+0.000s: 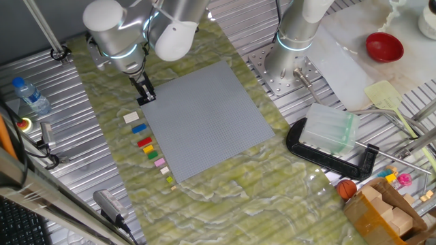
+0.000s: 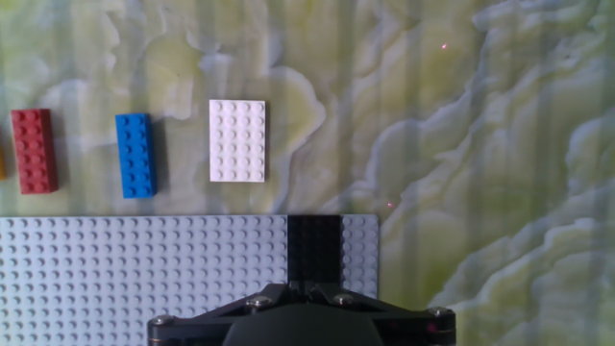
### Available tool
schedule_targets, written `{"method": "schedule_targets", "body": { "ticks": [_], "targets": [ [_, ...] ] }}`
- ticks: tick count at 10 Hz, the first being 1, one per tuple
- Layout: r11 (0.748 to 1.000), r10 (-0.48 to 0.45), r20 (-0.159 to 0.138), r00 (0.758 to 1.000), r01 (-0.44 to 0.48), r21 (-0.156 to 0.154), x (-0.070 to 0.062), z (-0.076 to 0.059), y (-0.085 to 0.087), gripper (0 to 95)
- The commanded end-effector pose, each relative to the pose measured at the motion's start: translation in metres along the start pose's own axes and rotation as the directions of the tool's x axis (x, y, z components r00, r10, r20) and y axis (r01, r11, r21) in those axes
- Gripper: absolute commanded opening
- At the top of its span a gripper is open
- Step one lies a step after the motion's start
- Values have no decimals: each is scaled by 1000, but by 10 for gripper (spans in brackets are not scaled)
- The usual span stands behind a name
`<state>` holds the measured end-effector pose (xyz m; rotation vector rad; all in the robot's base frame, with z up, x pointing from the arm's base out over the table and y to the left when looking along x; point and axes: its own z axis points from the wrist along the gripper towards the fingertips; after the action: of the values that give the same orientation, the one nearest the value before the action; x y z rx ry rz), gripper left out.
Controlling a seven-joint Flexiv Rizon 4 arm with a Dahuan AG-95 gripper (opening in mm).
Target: Build with small Lego blocks
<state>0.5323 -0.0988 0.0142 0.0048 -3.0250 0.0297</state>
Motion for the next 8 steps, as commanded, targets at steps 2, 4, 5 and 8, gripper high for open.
{"method": "schedule_targets", "body": {
  "ticks": [2, 4, 5, 8],
  "targets": [
    [1000, -2, 1, 1000, 2, 2, -2, 57, 0, 0],
    [1000, -6, 0, 1000, 6, 4, -3, 63, 1, 0],
    [1000, -8, -1, 1000, 8, 4, -4, 66, 1, 0],
    [1000, -11, -5, 1000, 11, 5, -7, 74, 1, 0]
  ]
}}
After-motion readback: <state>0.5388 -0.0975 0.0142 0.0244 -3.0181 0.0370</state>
